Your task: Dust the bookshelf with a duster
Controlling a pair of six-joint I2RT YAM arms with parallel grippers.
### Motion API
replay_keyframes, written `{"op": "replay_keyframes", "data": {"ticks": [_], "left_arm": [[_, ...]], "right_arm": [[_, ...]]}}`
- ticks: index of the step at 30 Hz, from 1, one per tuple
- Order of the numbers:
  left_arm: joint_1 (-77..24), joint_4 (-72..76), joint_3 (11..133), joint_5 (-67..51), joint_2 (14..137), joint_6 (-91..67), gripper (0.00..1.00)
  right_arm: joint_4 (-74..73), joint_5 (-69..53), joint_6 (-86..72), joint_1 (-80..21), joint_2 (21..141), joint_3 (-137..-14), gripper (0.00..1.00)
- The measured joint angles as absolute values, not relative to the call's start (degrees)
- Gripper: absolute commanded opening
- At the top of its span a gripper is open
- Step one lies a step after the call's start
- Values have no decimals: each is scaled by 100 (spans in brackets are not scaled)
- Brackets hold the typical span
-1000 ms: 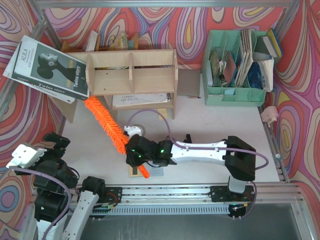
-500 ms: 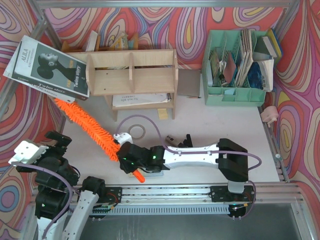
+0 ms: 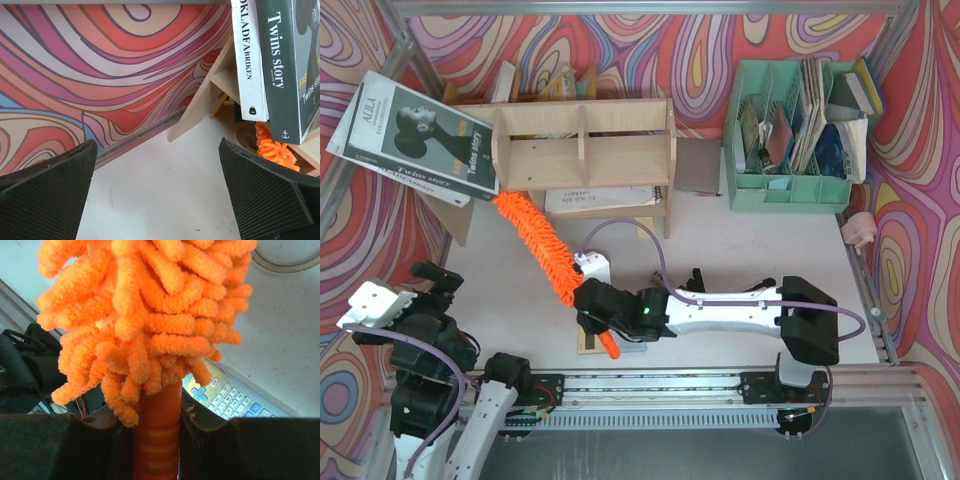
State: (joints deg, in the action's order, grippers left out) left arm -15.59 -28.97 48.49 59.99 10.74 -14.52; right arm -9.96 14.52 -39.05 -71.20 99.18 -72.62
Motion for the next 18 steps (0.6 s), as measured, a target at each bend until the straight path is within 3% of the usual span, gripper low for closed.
{"op": "replay_keyframes", "data": {"ticks": [18], "left_arm": [[-1559,-2897,4849,5996,1111,-1450,98]], "right_arm": [[-941,1059,-3732,-7032,10173,-7553,0]]}}
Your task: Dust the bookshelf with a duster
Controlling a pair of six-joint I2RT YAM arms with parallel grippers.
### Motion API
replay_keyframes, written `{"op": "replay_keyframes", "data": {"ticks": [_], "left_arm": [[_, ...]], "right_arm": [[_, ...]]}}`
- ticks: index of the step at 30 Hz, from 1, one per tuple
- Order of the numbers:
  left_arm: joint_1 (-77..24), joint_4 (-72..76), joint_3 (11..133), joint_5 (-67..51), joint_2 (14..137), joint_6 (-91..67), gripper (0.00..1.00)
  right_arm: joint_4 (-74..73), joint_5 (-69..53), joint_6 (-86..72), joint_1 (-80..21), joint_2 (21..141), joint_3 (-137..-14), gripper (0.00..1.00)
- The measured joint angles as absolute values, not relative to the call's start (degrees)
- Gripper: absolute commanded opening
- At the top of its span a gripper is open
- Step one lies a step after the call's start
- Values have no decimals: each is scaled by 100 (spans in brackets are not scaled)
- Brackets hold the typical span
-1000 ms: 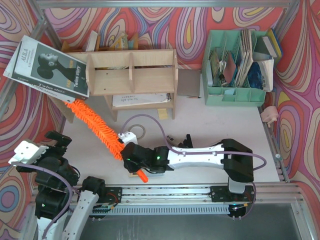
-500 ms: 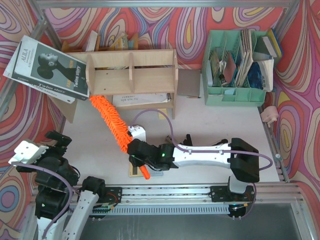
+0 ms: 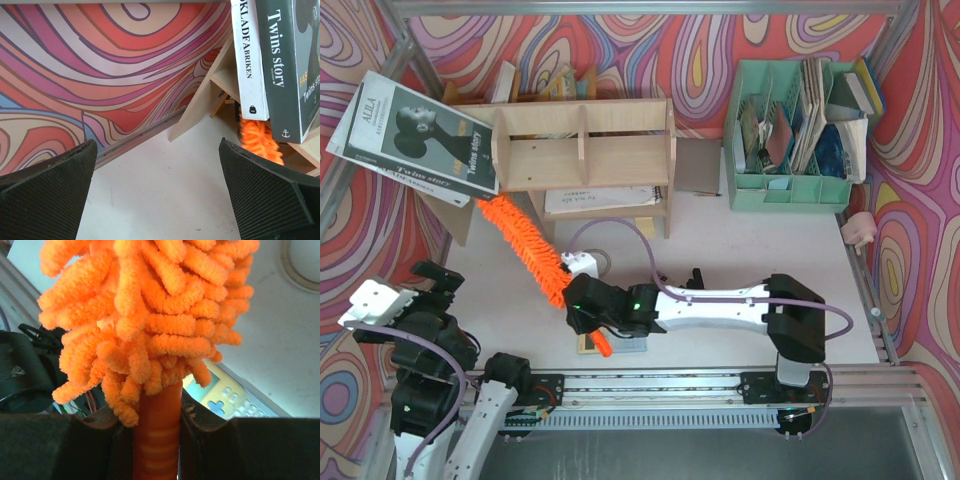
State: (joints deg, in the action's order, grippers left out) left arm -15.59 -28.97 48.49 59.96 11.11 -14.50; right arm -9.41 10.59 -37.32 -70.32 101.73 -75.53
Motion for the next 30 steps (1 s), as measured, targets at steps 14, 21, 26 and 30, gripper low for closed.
{"op": "replay_keyframes", "data": {"ticks": [14,21,26,30], "left_arm": [[-1559,-2860,4849,5151,1343,-1321,99],[-1559,-2853,4849,4838,1422,-1273,99],[-1559,-2853,4849,4678,1422,-1247,98],[-1559,-2847,4849,4495,1422,-1212,98]], "right_arm": [[-836,1326,-3581,-7155,10307,-7476,0],[-884,1538,-3732,-7076,10123,-7376,0],[-836,1120,-3527,-7078,10158,-7430,0],[-799,928,-3293,-7196,10368,-7675,0]]}}
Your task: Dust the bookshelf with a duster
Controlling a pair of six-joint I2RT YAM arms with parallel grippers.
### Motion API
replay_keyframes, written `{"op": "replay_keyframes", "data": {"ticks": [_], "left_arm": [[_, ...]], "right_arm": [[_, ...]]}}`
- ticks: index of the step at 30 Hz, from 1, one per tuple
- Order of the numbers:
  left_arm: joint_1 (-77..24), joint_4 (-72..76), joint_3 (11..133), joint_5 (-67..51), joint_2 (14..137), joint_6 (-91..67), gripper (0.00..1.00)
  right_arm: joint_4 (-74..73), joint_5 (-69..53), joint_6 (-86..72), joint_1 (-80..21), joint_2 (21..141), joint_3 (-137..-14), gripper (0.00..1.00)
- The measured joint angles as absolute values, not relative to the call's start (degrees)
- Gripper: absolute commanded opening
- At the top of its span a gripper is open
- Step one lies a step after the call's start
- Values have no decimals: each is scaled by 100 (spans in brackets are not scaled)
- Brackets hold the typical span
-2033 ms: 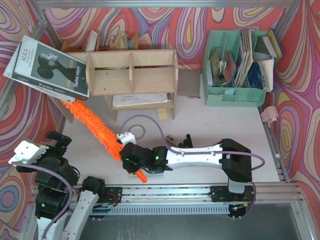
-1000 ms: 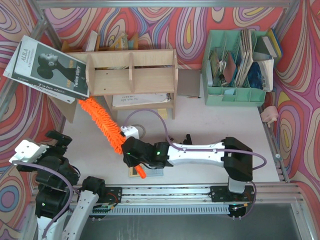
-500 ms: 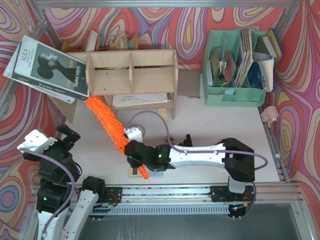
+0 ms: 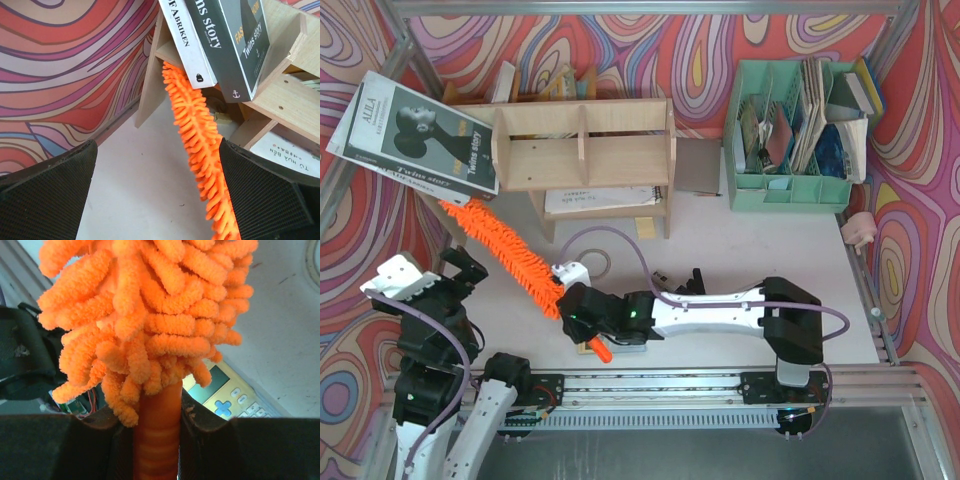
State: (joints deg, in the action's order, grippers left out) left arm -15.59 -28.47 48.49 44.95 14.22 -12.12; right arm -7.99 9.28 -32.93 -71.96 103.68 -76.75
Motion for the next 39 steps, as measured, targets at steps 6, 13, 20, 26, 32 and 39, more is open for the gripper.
{"op": "replay_keyframes", "data": {"ticks": [6,13,20,26,32,39], "left_arm": [[-1559,-2825,4847,4375,1422,-1181,98],[-1559,-2814,4842,4372,1422,-1173,99],[-1559,-2814,4842,4372,1422,-1173,99],[-1559,-2814,4842,4372,1422,-1173,98],[-1559,-2814,4842,4372,1422,-1173,98],[-1559,-2814,4842,4377,1422,-1173,98]], "right_arm": [[-812,1146,-3284,-7312,10374,-7669,0],[-862,1634,-3704,-7113,9913,-7122,0],[-888,1597,-3824,-7081,9824,-7067,0],[-845,1074,-3559,-7105,10141,-7461,0],[-823,996,-3448,-7199,10333,-7664,0],[-829,1636,-3717,-7196,10073,-7236,0]]}}
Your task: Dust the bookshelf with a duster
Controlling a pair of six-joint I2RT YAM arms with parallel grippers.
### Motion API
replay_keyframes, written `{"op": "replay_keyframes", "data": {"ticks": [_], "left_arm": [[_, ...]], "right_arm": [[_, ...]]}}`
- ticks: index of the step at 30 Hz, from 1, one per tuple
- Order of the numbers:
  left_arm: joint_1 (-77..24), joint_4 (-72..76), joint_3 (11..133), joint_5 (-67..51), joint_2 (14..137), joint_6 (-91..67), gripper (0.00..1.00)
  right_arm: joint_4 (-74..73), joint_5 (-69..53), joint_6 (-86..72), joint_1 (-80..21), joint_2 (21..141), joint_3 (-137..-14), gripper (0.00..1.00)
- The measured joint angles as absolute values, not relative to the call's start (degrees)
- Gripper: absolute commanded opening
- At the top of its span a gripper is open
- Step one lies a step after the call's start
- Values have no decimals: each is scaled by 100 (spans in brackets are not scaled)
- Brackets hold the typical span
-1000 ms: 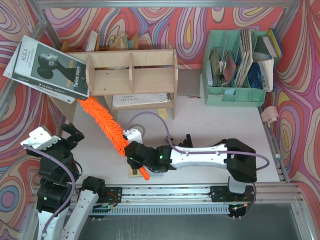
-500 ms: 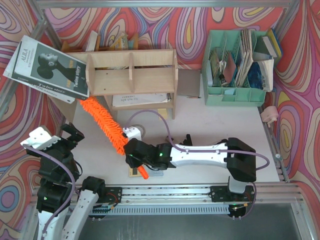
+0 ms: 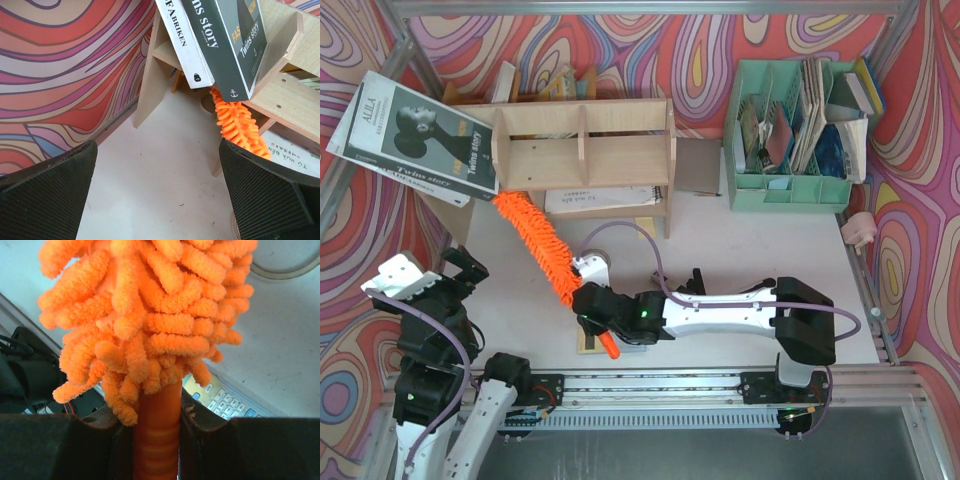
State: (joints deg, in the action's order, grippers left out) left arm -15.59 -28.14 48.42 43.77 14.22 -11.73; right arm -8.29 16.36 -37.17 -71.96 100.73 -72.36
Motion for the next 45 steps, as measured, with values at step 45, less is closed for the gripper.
{"op": "replay_keyframes", "data": {"ticks": [45], "left_arm": [[-1559,-2814,4842,4418,1339,-1173,98]], "right_arm": [[-1481,1219,-4425,-7059,9970,-7588,0]]}}
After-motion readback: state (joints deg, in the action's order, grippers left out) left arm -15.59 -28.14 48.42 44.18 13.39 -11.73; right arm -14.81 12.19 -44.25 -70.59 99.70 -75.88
